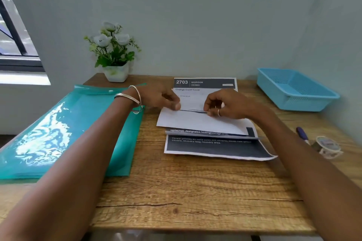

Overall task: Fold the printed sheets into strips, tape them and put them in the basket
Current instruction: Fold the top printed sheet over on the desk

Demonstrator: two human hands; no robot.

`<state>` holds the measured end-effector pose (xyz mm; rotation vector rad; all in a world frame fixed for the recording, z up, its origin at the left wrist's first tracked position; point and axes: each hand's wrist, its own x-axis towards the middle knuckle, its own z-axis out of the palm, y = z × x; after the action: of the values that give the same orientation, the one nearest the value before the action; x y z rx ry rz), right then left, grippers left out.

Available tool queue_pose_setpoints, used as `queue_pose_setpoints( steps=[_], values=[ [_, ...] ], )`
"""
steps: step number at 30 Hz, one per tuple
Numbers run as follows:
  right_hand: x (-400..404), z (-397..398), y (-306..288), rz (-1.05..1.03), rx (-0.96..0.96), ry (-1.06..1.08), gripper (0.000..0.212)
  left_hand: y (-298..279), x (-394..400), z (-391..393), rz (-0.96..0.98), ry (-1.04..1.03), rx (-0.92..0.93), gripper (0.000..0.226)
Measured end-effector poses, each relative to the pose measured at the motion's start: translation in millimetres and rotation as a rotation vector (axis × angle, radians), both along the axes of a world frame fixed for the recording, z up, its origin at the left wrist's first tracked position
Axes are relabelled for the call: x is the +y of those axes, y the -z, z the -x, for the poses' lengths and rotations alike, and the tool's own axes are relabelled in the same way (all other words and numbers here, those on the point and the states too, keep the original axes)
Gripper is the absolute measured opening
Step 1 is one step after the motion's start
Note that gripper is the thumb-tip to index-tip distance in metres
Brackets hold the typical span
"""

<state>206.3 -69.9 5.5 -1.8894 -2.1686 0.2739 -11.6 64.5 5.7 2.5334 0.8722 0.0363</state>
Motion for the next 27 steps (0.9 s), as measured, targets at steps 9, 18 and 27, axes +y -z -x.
queue_pose_setpoints(
  steps=[9,18,27],
  values=[
    [-20,10,-13,0.206,0.063,-0.144,0.043,3,-6,-18,-0.063,0.098,0.058,0.054],
    [-25,-17,-14,0.162,-0.023,-0.089,0.032,6,-7,-4,-0.088,0.159,0.058,0.040],
    [-18,-40,0,-0.347,0.579,0.249,0.014,14,-4,0,0.572,-0.079,-0.536,0.099]
  ],
)
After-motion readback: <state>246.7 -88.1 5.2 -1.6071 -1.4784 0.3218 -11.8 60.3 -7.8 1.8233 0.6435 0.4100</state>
